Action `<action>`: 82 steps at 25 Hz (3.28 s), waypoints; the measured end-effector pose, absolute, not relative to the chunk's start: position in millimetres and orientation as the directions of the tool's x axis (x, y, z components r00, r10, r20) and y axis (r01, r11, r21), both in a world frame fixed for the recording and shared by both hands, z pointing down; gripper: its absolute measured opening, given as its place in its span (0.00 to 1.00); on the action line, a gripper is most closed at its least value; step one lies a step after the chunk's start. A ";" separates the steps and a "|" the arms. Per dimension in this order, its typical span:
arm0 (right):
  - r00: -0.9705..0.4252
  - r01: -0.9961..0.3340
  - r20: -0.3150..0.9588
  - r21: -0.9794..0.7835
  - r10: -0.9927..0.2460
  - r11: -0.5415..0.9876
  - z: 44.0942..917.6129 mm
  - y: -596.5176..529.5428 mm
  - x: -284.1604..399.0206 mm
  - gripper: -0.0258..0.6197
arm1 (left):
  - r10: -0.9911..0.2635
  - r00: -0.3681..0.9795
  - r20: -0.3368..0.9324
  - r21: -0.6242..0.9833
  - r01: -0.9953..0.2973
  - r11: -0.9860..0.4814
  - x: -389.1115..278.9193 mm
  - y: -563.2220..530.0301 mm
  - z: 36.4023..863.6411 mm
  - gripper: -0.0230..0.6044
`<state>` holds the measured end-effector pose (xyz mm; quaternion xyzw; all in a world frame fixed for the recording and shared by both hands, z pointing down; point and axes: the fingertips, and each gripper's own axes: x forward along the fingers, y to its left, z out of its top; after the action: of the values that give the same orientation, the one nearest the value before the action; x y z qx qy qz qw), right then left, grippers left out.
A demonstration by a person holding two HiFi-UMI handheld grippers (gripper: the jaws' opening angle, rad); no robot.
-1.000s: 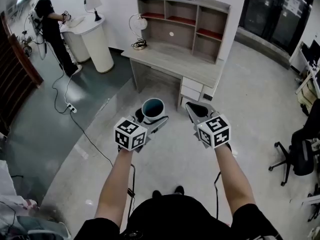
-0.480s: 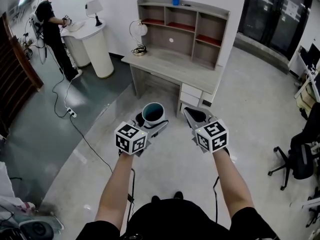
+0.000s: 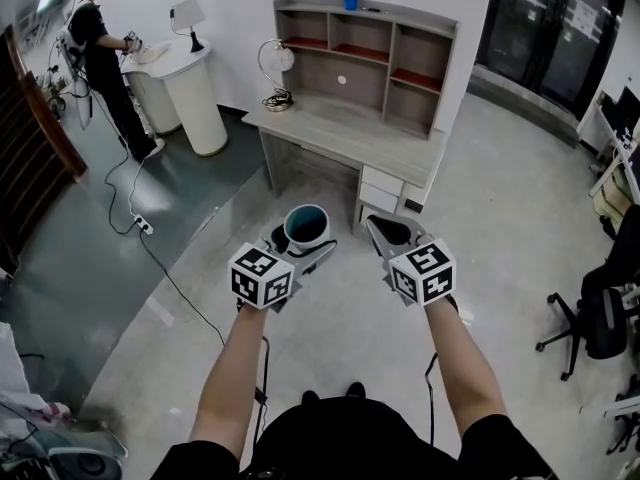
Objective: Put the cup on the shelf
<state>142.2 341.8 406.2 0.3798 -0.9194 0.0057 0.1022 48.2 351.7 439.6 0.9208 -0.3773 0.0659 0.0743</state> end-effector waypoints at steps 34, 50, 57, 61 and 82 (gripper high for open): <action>-0.712 -0.671 0.223 0.061 -0.665 0.739 436.3 242.0 150.1 0.06 | -0.694 0.692 0.200 0.103 -0.719 -0.687 60.1 253.7 466.4 0.62; -0.667 -0.715 0.218 0.084 -0.713 0.694 427.6 110.2 59.8 0.06 | -0.660 0.727 0.188 0.087 -0.682 -0.726 -32.7 115.8 454.1 0.62; -0.660 -0.725 0.208 0.075 -0.721 0.685 427.1 78.5 32.6 0.06 | -0.652 0.734 0.191 0.086 -0.674 -0.734 -59.3 81.6 455.1 0.62; -0.658 -0.726 0.217 0.070 -0.721 0.684 431.7 62.2 24.7 0.06 | -0.647 0.738 0.193 0.093 -0.670 -0.737 -66.3 65.5 458.6 0.62; -0.694 -0.689 0.213 0.081 -0.687 0.721 429.4 -145.9 11.6 0.06 | -0.675 0.713 0.188 0.086 -0.697 -0.712 -73.7 -136.9 456.8 0.63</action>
<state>11.6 -145.9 429.4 0.3737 -0.9205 0.0027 0.1146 -73.7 -136.9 456.8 0.9224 -0.3719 0.0716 0.0756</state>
